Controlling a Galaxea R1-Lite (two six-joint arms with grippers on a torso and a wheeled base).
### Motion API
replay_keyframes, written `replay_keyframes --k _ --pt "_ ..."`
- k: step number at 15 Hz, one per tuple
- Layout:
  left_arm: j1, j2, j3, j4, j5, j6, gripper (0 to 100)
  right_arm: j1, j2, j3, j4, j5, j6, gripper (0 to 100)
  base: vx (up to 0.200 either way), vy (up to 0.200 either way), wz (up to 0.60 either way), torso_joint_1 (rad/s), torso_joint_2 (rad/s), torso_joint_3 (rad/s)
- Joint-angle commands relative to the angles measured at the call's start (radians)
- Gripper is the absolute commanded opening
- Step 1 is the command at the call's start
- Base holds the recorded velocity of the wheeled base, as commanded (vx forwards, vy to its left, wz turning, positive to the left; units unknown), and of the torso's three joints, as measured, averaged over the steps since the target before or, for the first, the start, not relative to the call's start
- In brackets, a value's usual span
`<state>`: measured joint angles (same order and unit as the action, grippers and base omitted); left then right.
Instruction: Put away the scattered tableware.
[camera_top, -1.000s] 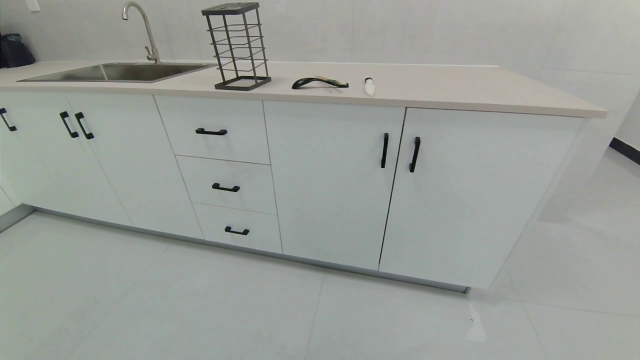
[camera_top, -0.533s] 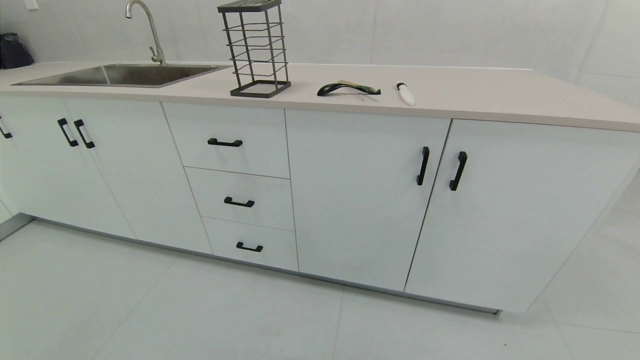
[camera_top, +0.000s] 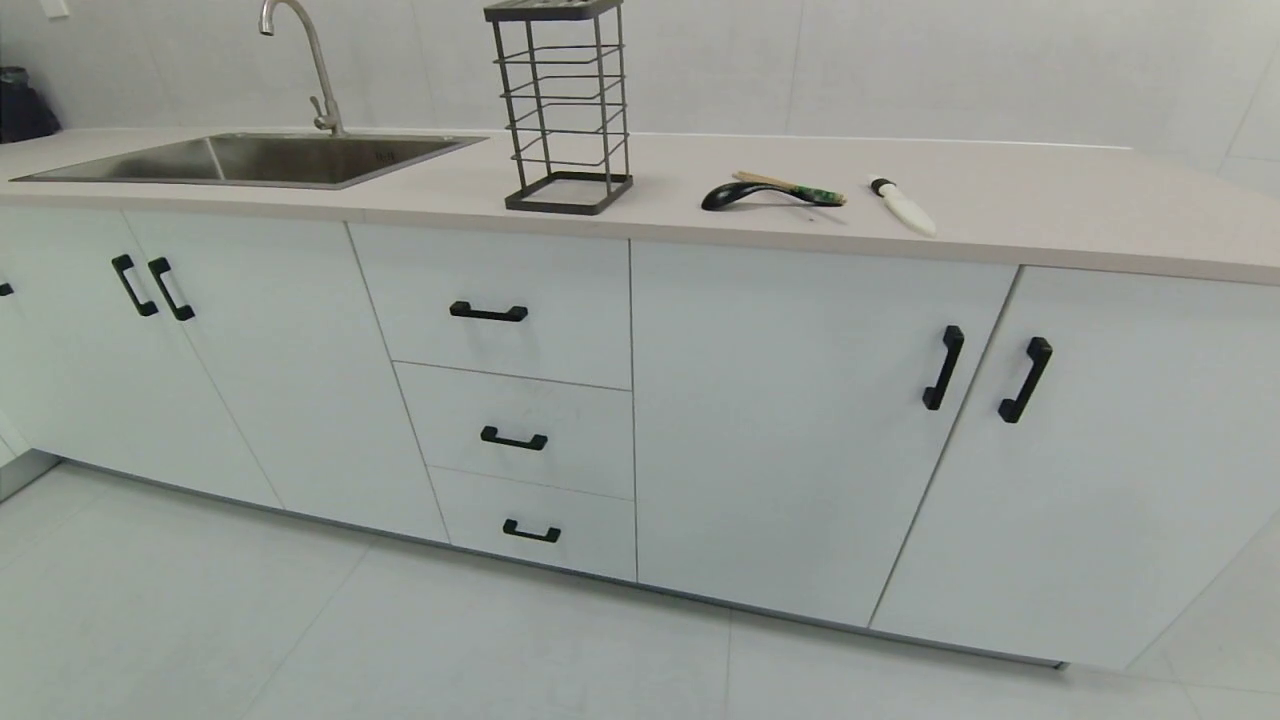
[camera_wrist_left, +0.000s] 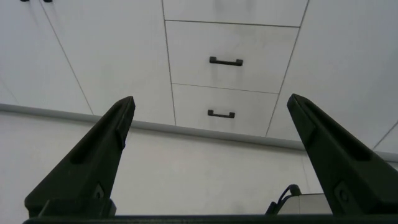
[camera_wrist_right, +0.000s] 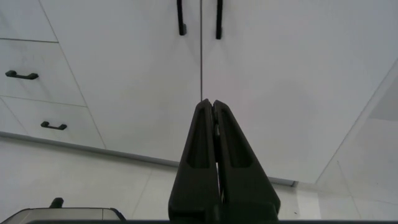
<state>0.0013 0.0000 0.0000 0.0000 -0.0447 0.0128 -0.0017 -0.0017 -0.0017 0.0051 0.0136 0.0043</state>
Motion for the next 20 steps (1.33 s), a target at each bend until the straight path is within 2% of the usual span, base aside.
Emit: replay_keyframes --k 1,9,12,20 --pt "0.0 0.0 0.0 0.0 0.0 0.001 100 0.0 0.002 0.0 -0.001 0.0 0.0 0 0.2 0.0 0.0 0.002 0.0 0.002" --pt "0.0 0.0 0.0 0.0 0.002 0.001 100 0.0 0.002 0.0 -0.001 0.0 0.0 0 0.0 0.0 0.0 0.0 0.0 0.0" --pt "0.0 0.0 0.0 0.0 0.002 0.001 100 0.0 0.003 0.0 -0.001 0.0 0.0 0 0.2 0.0 0.0 0.001 0.0 0.004" --pt "0.0 0.0 0.0 -0.002 -0.007 0.0 100 0.0 0.003 0.0 -0.001 0.0 0.0 0 0.0 0.0 0.0 0.0 0.0 0.0"
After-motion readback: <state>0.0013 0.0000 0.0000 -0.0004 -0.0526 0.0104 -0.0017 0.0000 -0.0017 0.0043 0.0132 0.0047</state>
